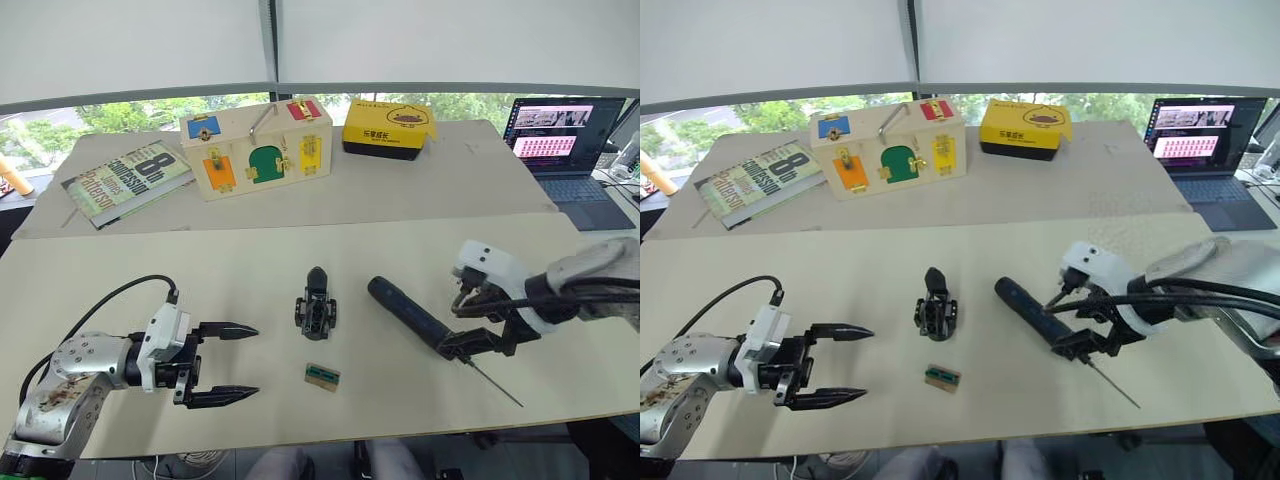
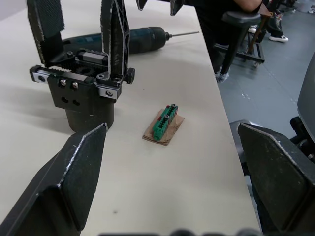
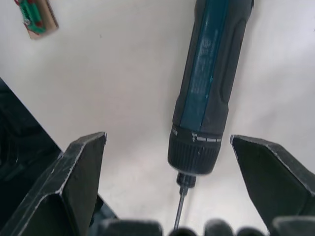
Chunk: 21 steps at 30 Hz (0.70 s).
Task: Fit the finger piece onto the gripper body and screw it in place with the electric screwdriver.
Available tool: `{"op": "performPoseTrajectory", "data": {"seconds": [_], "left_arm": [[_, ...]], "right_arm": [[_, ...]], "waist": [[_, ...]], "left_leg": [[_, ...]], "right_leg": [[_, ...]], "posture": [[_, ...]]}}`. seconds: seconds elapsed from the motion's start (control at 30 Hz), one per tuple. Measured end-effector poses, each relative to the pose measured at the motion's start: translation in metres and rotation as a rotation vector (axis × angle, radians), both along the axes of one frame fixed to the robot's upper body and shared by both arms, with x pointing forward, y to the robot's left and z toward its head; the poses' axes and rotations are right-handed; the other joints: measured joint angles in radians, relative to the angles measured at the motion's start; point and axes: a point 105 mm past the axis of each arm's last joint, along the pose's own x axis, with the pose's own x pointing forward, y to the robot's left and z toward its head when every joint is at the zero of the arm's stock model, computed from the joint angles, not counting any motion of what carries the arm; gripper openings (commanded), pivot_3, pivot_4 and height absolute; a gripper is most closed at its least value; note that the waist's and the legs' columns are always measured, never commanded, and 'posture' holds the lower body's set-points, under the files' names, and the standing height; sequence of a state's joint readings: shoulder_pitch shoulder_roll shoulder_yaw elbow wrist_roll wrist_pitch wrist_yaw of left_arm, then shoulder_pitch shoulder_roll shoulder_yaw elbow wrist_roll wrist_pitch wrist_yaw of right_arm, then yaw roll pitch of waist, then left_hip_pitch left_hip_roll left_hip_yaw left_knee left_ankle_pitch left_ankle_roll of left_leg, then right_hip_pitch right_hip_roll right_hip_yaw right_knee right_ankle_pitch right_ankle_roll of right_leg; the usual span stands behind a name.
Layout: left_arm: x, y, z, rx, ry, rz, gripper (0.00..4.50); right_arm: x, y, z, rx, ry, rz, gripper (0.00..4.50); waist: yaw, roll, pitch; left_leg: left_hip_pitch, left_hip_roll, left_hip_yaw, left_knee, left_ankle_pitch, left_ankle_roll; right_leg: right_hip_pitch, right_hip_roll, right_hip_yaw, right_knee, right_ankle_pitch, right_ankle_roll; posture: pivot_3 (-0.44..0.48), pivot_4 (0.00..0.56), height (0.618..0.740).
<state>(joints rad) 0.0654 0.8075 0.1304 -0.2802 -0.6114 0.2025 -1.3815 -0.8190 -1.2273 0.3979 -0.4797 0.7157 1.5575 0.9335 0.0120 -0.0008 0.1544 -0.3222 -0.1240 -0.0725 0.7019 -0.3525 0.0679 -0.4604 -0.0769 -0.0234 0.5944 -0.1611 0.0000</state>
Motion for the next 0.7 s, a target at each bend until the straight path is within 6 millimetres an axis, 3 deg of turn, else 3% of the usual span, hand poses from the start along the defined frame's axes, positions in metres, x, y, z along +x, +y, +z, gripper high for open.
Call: {"op": "performPoseTrajectory", "data": {"seconds": [0.47, 0.7], "left_arm": [[-0.004, -0.009, 0.002, -0.009, -0.019, -0.022, 4.5], [-0.006, -0.013, 0.0, -0.013, -0.015, -0.025, 4.5]], "right_arm": [[0.018, 0.001, -0.043, -0.177, 0.093, 0.001, 4.47], [0.028, 0.008, -0.051, -0.201, 0.086, 0.017, 4.47]], "waist": [[-0.001, 0.0, 0.0], [-0.003, 0.0, 0.0]], "left_leg": [[-0.001, 0.0, 0.0, 0.0, 0.0, 0.0], [-0.001, 0.0, 0.0, 0.001, 0.0, 0.0]], "right_leg": [[-0.001, 0.0, -0.001, 0.001, 0.0, 0.0], [-0.001, 0.0, -0.001, 0.001, 0.0, -0.001]], "posture": [[0.0, 0.15, 0.74], [0.0, 0.15, 0.74]]}}
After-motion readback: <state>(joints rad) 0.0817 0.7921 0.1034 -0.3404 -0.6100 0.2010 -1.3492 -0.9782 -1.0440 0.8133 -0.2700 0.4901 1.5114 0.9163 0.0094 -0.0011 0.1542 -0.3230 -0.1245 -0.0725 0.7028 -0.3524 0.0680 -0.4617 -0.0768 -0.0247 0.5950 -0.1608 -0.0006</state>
